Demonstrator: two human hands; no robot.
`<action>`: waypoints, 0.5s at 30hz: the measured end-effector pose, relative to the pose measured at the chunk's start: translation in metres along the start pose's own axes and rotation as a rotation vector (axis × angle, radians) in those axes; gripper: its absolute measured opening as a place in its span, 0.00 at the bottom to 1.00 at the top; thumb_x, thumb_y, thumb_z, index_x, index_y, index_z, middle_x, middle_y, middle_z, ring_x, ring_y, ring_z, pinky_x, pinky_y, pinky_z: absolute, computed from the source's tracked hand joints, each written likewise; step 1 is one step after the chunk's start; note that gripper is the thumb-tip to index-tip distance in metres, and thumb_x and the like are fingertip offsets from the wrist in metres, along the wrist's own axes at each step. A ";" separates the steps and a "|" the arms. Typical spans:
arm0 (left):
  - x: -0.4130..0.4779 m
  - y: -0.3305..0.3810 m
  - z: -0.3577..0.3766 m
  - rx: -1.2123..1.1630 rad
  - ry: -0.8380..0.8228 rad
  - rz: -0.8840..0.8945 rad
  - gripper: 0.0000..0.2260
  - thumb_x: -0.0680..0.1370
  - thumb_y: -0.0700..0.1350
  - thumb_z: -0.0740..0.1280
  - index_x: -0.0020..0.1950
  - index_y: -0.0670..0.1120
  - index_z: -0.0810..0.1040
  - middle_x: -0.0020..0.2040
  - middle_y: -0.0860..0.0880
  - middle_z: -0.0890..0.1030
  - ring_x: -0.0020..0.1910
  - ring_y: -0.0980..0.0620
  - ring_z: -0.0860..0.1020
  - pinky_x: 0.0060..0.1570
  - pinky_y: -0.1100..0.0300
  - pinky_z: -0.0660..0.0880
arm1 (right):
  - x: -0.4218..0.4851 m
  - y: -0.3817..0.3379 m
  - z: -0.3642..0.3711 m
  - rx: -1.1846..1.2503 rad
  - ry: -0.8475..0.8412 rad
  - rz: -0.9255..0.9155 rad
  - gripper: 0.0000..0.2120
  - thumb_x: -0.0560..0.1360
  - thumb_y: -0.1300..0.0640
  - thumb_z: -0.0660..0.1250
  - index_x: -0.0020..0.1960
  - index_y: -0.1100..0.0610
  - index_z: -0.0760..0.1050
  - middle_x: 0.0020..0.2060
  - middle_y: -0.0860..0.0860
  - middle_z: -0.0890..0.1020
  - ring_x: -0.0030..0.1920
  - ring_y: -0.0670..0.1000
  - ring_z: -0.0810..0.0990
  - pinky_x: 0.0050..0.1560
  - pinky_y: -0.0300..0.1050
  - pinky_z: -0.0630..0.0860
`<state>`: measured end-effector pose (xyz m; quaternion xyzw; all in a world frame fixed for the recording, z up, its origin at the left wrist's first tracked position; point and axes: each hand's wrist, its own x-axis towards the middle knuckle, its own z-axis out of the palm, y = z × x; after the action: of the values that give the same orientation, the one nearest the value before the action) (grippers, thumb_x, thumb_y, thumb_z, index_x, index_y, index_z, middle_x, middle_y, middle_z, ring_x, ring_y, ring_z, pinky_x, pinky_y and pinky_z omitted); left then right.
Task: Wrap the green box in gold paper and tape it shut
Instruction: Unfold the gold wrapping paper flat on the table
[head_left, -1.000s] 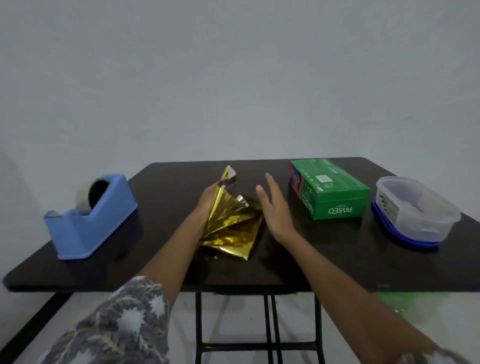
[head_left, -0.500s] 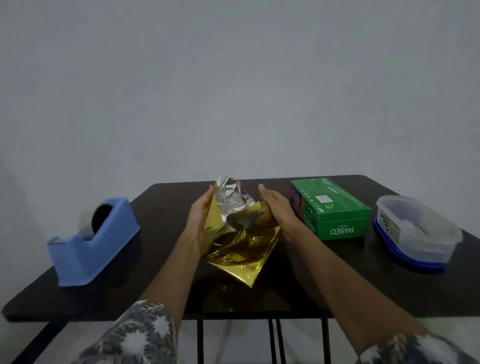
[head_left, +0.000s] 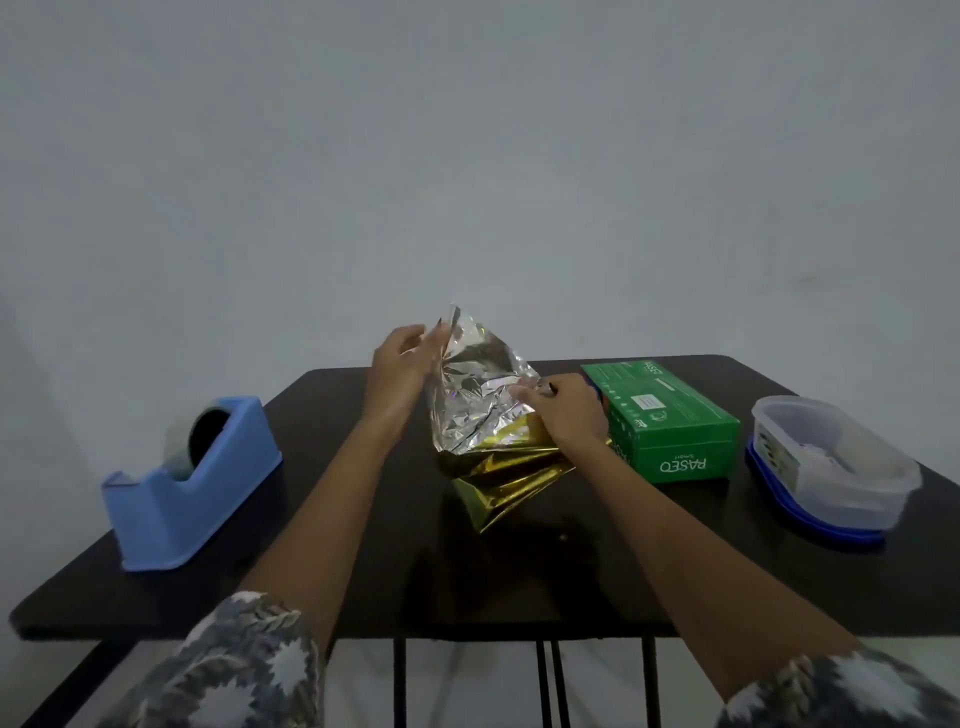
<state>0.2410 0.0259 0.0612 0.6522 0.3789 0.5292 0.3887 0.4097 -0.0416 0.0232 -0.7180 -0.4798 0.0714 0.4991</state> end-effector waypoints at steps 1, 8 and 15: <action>-0.001 0.004 0.001 0.102 -0.092 0.015 0.24 0.71 0.59 0.71 0.62 0.50 0.75 0.59 0.53 0.77 0.56 0.54 0.76 0.52 0.56 0.74 | -0.002 -0.006 0.003 0.015 -0.007 0.002 0.23 0.73 0.41 0.67 0.27 0.49 0.63 0.26 0.47 0.70 0.31 0.48 0.70 0.32 0.42 0.62; 0.015 -0.015 -0.007 0.320 -0.120 -0.030 0.06 0.66 0.35 0.74 0.38 0.42 0.79 0.42 0.44 0.81 0.47 0.42 0.80 0.46 0.51 0.75 | 0.003 -0.002 -0.006 0.293 -0.123 0.109 0.14 0.73 0.51 0.71 0.36 0.60 0.80 0.23 0.42 0.75 0.30 0.47 0.70 0.33 0.40 0.66; -0.016 -0.018 -0.013 0.668 0.061 0.467 0.22 0.74 0.49 0.71 0.67 0.46 0.72 0.63 0.49 0.75 0.61 0.49 0.73 0.59 0.55 0.68 | 0.011 0.002 -0.015 0.328 -0.209 0.194 0.17 0.71 0.55 0.72 0.29 0.62 0.71 0.27 0.55 0.72 0.29 0.48 0.68 0.34 0.41 0.67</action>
<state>0.2243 0.0204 0.0405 0.7949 0.3829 0.4704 0.0133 0.4257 -0.0432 0.0329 -0.6586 -0.4396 0.2705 0.5476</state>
